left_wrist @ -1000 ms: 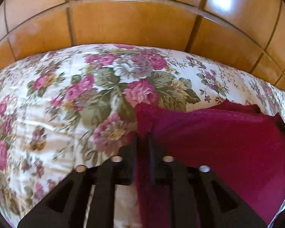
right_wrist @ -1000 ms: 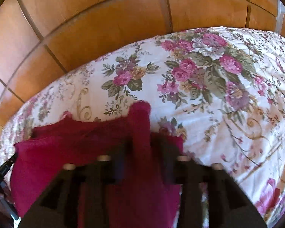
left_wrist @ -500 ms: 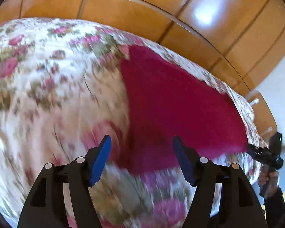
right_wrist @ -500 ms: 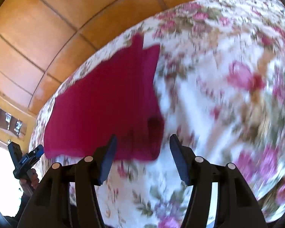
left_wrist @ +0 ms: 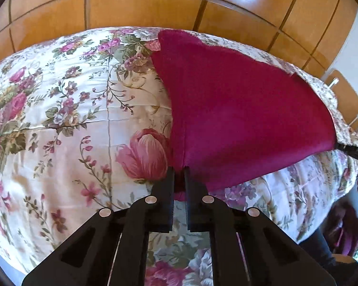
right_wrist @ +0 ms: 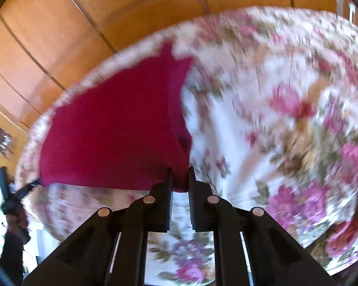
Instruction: Fold small clothes
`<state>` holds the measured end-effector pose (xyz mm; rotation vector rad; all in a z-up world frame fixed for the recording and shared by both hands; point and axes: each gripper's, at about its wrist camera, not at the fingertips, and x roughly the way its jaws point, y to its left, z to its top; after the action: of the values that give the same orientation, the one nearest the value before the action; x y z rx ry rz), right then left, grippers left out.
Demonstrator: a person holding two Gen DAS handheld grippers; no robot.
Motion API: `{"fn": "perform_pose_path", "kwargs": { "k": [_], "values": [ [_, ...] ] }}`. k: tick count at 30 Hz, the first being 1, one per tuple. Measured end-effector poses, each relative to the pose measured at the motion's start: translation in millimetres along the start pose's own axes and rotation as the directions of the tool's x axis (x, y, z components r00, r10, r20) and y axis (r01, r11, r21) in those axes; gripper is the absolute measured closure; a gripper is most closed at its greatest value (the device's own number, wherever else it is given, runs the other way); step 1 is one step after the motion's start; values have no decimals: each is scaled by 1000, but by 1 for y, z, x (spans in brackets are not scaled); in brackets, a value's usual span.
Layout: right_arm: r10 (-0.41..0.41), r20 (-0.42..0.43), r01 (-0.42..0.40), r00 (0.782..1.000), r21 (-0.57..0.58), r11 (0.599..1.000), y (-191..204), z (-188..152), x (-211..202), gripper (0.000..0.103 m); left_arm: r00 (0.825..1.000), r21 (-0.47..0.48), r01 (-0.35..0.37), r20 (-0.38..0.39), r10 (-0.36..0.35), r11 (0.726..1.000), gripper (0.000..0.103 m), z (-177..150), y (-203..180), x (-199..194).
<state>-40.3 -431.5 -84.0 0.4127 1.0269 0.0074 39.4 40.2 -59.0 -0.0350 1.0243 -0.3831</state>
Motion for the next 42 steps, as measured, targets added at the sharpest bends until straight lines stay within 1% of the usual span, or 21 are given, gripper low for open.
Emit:
{"fn": "perform_pose_path", "kwargs": {
  "k": [3, 4, 5, 6, 8, 10, 12, 13, 14, 15, 18, 21, 26, 27, 28, 29, 30, 31, 35, 39, 42],
  "values": [
    [12, 16, -13, 1000, 34, 999, -4, 0, 0, 92, 999, -89, 38, 38, -35, 995, 89, 1, 9, -13],
    [3, 16, -3, 1000, 17, 1000, -1, 1, -4, 91, 998, -116, 32, 59, -26, 993, 82, 1, 13, -20],
    [-16, 13, 16, 1000, 3, 1000, 2, 2, -8, 86, 996, -135, 15, 84, -4, 991, 80, 0, 16, -26],
    [-48, 23, 48, 999, -5, 999, 4, 4, -15, 68, 995, -150, 4, 104, 12, 989, 80, 1, 19, -32],
    [-87, 74, 88, 993, -9, 996, 10, 7, -29, 50, 990, -182, 8, 138, 18, 983, 80, 3, 24, -42],
    [-97, 142, 102, 985, -31, 994, 23, 17, -45, 46, 985, -191, 7, 173, 27, 982, 80, 9, 21, -49],
    [-83, 191, 95, 978, -52, 994, 43, 28, -52, 31, 980, -171, -1, 198, 35, 985, 80, 19, 11, -50],
    [-72, 210, 90, 975, -74, 993, 58, 37, -51, 30, 977, -146, -8, 208, 39, 989, 78, 28, 2, -47],
    [-58, 223, 84, 973, -108, 991, 75, 45, -47, 28, 976, -127, -17, 213, 43, 992, 69, 35, -6, -44],
    [-47, 235, 84, 971, -149, 985, 94, 52, -40, 26, 974, -111, -30, 218, 54, 993, 66, 41, -16, -41],
    [-69, 268, 134, 961, -235, 963, 140, 71, -15, 24, 970, -87, -40, 234, 59, 995, 64, 66, -40, -27],
    [-79, 275, 148, 958, -242, 959, 161, 93, 13, 24, 973, -79, -53, 222, 69, 995, 64, 85, -50, -6],
    [-196, 242, 255, 950, -240, 937, 153, 116, 67, 24, 981, -111, -135, 126, 148, 985, 64, 98, -43, 44],
    [-239, 223, 289, 945, -232, 929, 146, 118, 79, 24, 985, -136, -137, 86, 150, 981, 64, 95, -33, 59],
    [-283, 201, 324, 938, -221, 920, 130, 118, 96, 24, 990, -162, -107, 69, 119, 981, 62, 91, -24, 70],
    [-265, 194, 303, 945, -204, 931, 118, 117, 105, 20, 991, -180, -78, 93, 96, 981, 62, 88, -18, 72],
    [-200, 228, 240, 953, -166, 956, 104, 112, 106, 18, 990, -188, -56, 114, 79, 981, 62, 85, -15, 72],
    [-185, 243, 228, 952, -161, 960, 100, 109, 105, 18, 990, -186, -54, 115, 76, 981, 62, 84, -15, 71],
    [-190, 259, 239, 947, -173, 956, 101, 106, 104, 17, 987, -174, -87, 116, 109, 981, 62, 87, -24, 58],
    [-183, 263, 233, 947, -173, 957, 102, 106, 103, 16, 972, -180, -132, 168, 163, 975, 60, 95, -34, 40],
    [-184, 264, 234, 947, -174, 957, 104, 106, 103, 16, 967, -155, -130, 198, 160, 979, 60, 103, -46, 37]
  ]
}}
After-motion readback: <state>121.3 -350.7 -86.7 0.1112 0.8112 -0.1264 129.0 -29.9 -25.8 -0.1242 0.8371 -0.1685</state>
